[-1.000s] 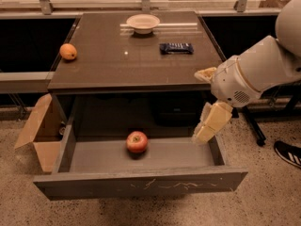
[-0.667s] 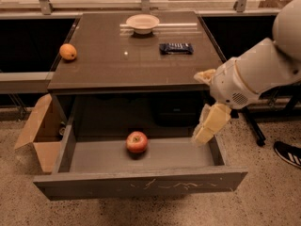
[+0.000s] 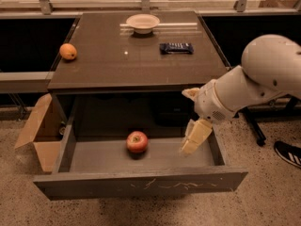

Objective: Pick apple from top drawer and place on counter

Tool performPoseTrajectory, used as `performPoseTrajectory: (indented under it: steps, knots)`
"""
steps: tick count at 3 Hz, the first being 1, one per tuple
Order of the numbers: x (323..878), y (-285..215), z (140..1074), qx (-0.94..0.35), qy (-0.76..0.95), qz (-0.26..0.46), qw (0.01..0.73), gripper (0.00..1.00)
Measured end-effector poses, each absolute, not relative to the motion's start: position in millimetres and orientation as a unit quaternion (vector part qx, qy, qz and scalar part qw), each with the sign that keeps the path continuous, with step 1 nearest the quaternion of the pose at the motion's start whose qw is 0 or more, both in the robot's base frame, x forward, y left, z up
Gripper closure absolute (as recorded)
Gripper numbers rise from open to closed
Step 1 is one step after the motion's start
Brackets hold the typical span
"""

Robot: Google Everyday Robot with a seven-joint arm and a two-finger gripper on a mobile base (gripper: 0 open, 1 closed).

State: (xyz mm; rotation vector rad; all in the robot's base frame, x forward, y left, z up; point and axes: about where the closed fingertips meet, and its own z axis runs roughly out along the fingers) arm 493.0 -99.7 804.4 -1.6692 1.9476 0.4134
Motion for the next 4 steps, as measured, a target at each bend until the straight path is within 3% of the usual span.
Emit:
performPoseTrajectory:
  steps: [4]
  knots:
    - [550.5, -31.7, 701.7, -0.626, 0.686, 0.215, 0.303, 0.00]
